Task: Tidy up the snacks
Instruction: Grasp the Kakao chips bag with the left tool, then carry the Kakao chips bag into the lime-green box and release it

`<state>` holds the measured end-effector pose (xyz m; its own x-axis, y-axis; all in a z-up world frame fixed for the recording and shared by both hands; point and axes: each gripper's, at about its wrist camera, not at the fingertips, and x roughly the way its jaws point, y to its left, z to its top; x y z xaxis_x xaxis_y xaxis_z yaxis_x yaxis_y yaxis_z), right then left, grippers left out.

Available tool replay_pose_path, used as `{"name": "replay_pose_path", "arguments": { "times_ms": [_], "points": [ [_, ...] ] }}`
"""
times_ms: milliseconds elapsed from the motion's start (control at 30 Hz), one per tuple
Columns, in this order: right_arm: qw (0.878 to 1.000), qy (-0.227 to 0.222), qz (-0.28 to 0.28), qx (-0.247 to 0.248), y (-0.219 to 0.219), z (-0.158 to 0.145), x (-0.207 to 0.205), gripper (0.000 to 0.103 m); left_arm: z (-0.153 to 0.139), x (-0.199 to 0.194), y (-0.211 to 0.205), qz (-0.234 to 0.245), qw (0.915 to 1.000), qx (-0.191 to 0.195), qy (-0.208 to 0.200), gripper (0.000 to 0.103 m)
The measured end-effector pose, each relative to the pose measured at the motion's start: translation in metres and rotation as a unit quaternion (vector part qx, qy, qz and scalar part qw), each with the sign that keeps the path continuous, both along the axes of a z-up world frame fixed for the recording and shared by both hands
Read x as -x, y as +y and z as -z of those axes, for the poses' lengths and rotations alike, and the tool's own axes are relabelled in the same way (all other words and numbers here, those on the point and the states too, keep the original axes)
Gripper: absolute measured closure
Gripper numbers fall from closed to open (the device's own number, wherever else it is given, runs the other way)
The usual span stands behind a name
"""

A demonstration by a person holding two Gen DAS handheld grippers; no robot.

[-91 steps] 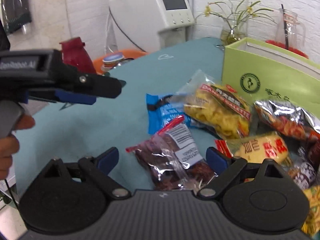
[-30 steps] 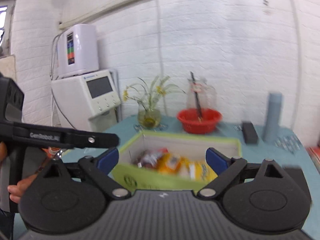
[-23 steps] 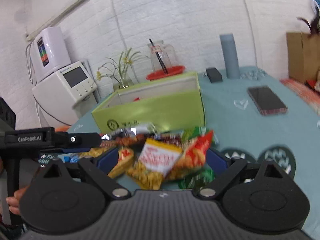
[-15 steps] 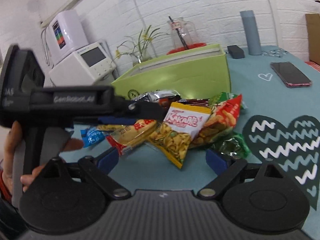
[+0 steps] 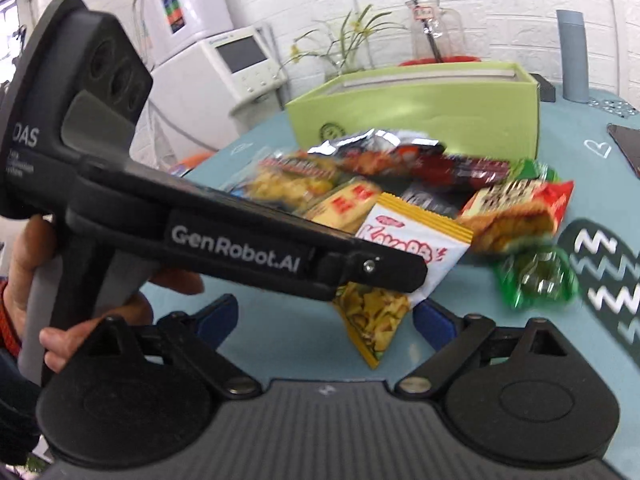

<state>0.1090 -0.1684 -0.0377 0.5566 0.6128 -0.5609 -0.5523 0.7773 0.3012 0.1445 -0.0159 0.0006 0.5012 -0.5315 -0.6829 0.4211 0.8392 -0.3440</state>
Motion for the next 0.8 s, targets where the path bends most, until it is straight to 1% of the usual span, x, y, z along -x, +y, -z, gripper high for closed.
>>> {"name": "replay_pose_path", "arguments": {
  "times_ms": [33, 67, 133, 167, 200, 267, 333, 400, 467, 533, 633, 667, 733, 767, 800],
  "points": [
    [1.000, 0.004, -0.006, 0.001, 0.001, 0.001, 0.008, 0.010, 0.003, 0.009, 0.001, -0.007, 0.9999, 0.001, 0.009, 0.084],
    [1.000, 0.004, -0.009, 0.005, 0.001, 0.001, 0.015, 0.010, 0.007, 0.019, 0.003, -0.015, 0.9998, 0.001, 0.017, 0.080],
    [1.000, -0.010, 0.000, 0.025, 0.002, 0.000, 0.029, 0.010, 0.010, 0.035, 0.008, -0.039, 0.9990, -0.003, 0.020, 0.066],
    [0.999, -0.019, 0.008, 0.037, 0.002, 0.000, 0.036, 0.010, 0.009, 0.041, 0.011, -0.051, 0.9985, -0.008, 0.015, 0.049],
    [0.998, -0.026, 0.021, 0.044, 0.001, -0.001, 0.042, 0.010, 0.006, 0.047, 0.016, -0.063, 0.9980, -0.007, 0.001, 0.040],
    [0.998, -0.033, 0.040, 0.040, -0.002, 0.000, 0.047, 0.010, 0.000, 0.052, 0.022, -0.071, 0.9973, -0.005, -0.017, 0.038],
    [0.998, -0.032, 0.047, 0.033, -0.001, 0.003, 0.044, 0.010, -0.001, 0.046, 0.025, -0.073, 0.9972, 0.000, -0.015, 0.039],
    [0.997, -0.032, 0.058, 0.034, 0.002, 0.007, 0.040, 0.010, 0.002, 0.038, 0.022, -0.062, 0.9980, 0.002, -0.008, 0.041],
    [0.997, -0.020, 0.072, 0.035, 0.003, 0.012, 0.035, 0.010, 0.007, 0.031, 0.017, -0.057, 0.9984, -0.003, 0.000, 0.043],
    [0.996, -0.022, 0.080, 0.033, 0.001, 0.012, 0.033, 0.010, 0.008, 0.027, 0.013, -0.051, 0.9987, -0.002, -0.001, 0.044],
    [0.996, -0.021, 0.081, 0.031, 0.001, 0.012, 0.027, 0.009, 0.007, 0.022, 0.007, -0.028, 0.9995, 0.010, -0.006, 0.046],
    [0.996, -0.024, 0.082, 0.031, 0.003, 0.013, 0.025, 0.009, 0.009, 0.019, 0.005, -0.019, 0.9998, 0.010, -0.003, 0.051],
    [0.995, -0.035, 0.081, 0.041, 0.009, 0.013, 0.023, 0.017, 0.016, 0.014, 0.002, -0.003, 0.9999, 0.008, 0.012, 0.077],
    [0.995, -0.039, 0.078, 0.043, 0.011, 0.013, 0.023, 0.023, 0.017, 0.015, 0.005, -0.003, 1.0000, 0.008, 0.002, 0.084],
    [0.996, -0.037, 0.073, 0.039, 0.012, 0.012, 0.022, 0.027, 0.018, 0.018, 0.008, -0.003, 1.0000, 0.008, -0.003, 0.087]
  ]
}}
